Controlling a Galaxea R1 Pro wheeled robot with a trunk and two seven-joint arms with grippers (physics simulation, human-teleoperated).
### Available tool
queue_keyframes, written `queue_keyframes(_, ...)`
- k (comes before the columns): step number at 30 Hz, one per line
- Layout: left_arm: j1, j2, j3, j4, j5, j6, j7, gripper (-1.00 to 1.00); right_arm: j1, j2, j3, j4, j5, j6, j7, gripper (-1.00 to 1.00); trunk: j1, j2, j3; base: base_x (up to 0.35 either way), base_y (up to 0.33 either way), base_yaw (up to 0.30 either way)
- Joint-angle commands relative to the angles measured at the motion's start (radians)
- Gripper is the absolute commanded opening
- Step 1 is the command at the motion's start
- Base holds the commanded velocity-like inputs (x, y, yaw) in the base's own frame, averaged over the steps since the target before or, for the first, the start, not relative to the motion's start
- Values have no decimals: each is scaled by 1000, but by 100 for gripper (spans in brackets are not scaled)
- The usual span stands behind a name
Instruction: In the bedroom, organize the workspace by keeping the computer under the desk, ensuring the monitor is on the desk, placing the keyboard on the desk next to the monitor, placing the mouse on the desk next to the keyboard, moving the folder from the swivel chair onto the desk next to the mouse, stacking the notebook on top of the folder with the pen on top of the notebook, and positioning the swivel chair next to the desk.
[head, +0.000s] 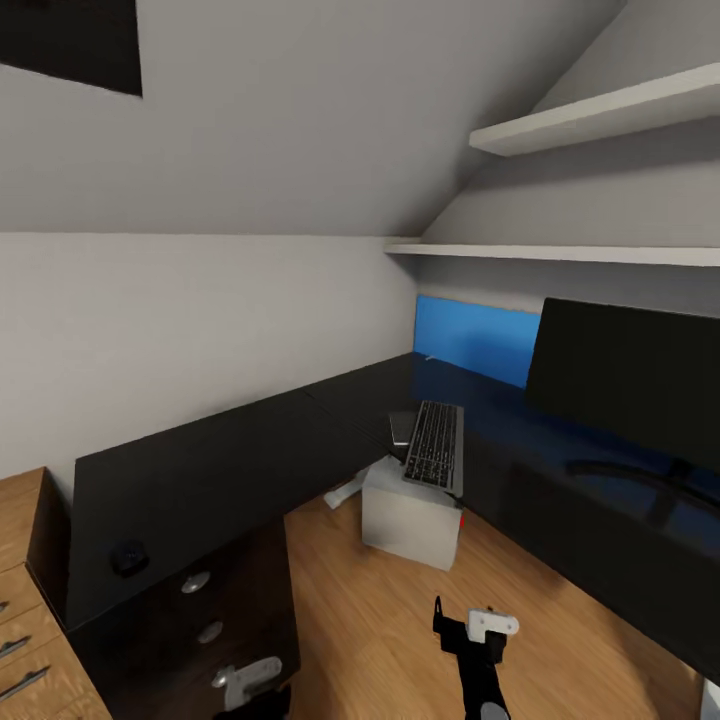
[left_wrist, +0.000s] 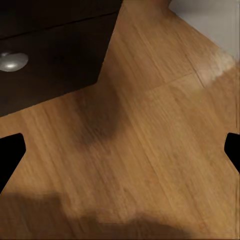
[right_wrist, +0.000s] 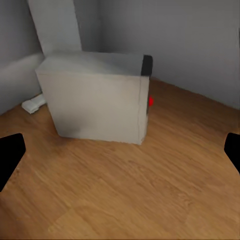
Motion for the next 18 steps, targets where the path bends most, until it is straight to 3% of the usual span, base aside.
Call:
queue_keyframes(1, 0, 0, -3, -42, 8, 40, 29, 100, -2, 2, 0, -14, -8, -2, -1, 100, 4, -8, -4, 0, 0, 0)
queue_keyframes(2, 0, 0, -2, -79, 8, 72, 47, 100, -2, 4, 0, -29, -19, -2, 3, 100, 8, -15, -8, 0, 0, 0)
queue_keyframes(4, 0, -2, -2, -252, 9, 191, 108, 100, -4, 22, -1, -101, -93, 0, 47, 100, 15, -29, -14, 0, 0, 0)
queue_keyframes(6, 0, -2, -2, -342, 9, 236, 125, 100, -5, 30, -1, -136, -151, 3, 85, 100, 23, -43, -20, 0, 0, 0)
queue_keyframes(8, 0, -2, 0, -462, 10, 300, 136, 100, -17, 36, 1, -182, -272, 40, 145, 100, 31, -57, -26, 0, 0, 0)
queue_keyframes(9, 0, -1, 2, -542, 9, 337, 140, 100, -37, 39, 1, -206, -372, 96, 185, 100, 35, -64, -30, 0, 0, 0)
queue_keyframes(11, 0, 1, 7, -587, 9, 351, 143, 100, -53, 40, 1, -216, -440, 135, 212, 100, 42, -78, -36, 0, 0, 0)
queue_keyframes(12, 0, 1, 28, -621, 10, 359, 145, 100, -74, 44, 2, -223, -508, 170, 245, 100, 46, -85, -39, 0, 0, 0)
queue_keyframes(15, 0, 1, 56, -632, 13, 358, 147, 100, -96, 45, 4, -225, -560, 191, 283, 100, 58, -106, -48, 0, 0, 0)
queue_keyframes(18, 0, 5, 61, -610, 13, 355, 149, 100, -99, 45, 5, -222, -565, 194, 347, 100, 69, -127, -58, 0, 0, 0)
